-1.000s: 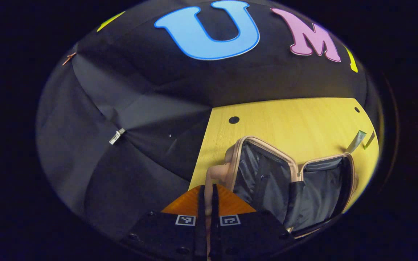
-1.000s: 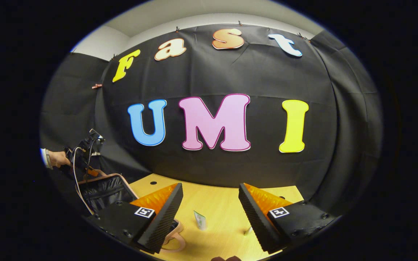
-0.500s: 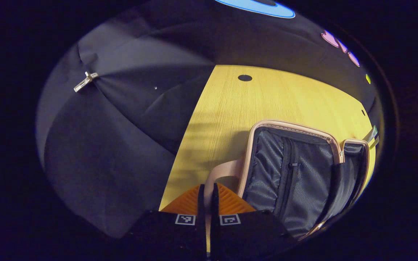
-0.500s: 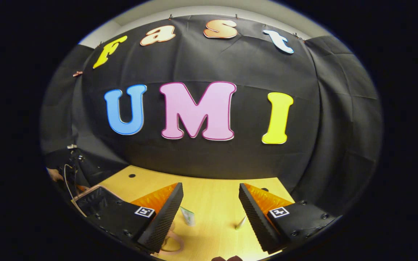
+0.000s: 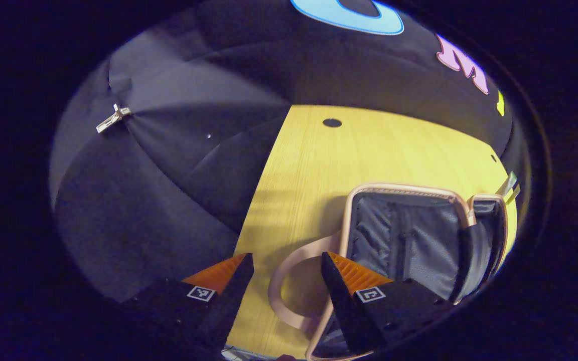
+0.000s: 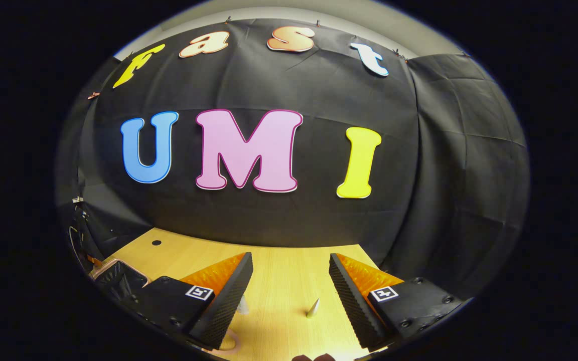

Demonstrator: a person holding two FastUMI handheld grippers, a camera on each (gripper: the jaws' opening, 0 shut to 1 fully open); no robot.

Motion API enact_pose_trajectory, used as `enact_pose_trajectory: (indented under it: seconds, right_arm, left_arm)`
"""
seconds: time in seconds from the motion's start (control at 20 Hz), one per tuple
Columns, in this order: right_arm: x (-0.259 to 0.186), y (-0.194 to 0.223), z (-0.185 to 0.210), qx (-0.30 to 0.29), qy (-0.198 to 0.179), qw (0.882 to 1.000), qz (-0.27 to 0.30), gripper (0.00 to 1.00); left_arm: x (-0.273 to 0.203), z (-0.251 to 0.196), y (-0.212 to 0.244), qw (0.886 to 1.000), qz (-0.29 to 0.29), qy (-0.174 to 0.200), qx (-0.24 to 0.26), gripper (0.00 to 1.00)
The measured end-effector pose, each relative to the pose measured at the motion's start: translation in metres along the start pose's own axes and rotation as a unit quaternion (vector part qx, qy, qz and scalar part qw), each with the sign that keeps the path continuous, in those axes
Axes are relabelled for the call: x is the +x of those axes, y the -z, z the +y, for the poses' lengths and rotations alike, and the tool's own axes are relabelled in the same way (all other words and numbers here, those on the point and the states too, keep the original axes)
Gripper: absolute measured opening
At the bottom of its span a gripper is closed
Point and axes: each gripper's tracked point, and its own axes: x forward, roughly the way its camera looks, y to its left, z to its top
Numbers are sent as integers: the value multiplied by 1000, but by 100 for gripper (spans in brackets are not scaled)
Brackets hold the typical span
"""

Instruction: First open the suitcase, pack the skin care products into it, and then close the suitcase.

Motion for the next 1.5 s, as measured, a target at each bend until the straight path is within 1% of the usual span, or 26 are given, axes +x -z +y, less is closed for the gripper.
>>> enact_pose_trajectory:
  seconds: [0.05,0.1,0.15,0.25,0.3,0.35,0.45,0.55,0.65,0.75,0.9,1.0,1.05,1.15,1.2,1.3,1.4,1.5]
  right_arm:
    - [-2,2,-2,-3,0,1000,0,97]
    - [-3,1,-4,-5,1,1000,-4,97]
    - [-4,0,-5,-5,0,1000,-9,97]
    - [-5,6,-4,-4,-11,1000,-12,97]
    - [-4,12,-2,-3,-24,1000,-6,97]
    - [-1,16,0,-4,-39,999,-2,97]
    - [6,23,-3,-7,-56,998,6,97]
    - [14,24,-11,-11,-58,998,-2,96]
    - [21,32,-15,-12,-68,998,3,96]
    - [26,40,-22,-19,-77,997,6,96]
    - [31,65,-26,-15,-97,995,28,96]
    - [33,82,-31,-14,-99,994,41,96]
    - [34,91,-33,-12,-100,994,47,97]
    - [36,111,-35,-9,-107,992,64,96]
    - [39,125,-37,-13,-112,991,74,96]
    - [47,160,-46,-23,-113,987,109,96]
    - [56,187,-53,-21,-116,984,137,97]
    - [63,210,-57,-21,-119,980,158,97]
  left_arm:
    - [-21,-15,-20,999,-34,14,3,86]
    - [-40,-34,-40,997,-71,28,9,92]
    - [-62,-60,-57,993,-102,49,20,94]
    - [-104,-123,-84,981,-159,95,49,95]
    - [-125,-160,-97,974,-182,119,59,96]
    - [-145,-201,-105,966,-200,153,67,96]
    - [-177,-280,-114,952,-215,204,76,96]
    - [-191,-345,-115,939,-215,253,88,96]
    - [-197,-407,-101,932,-196,283,110,96]
    - [-194,-458,-82,928,-173,303,133,96]
    - [-157,-513,-70,927,-123,320,149,97]
    - [-129,-538,-70,932,-83,322,146,96]
    - [-116,-549,-71,935,-67,316,148,97]
    - [-93,-558,-66,945,-33,284,159,97]
    - [-89,-562,-67,948,-22,278,155,97]
    - [-83,-570,-75,952,-12,269,144,97]
    - [-51,-571,-74,959,-13,240,151,97]
    - [-38,-580,-73,960,-4,235,153,97]
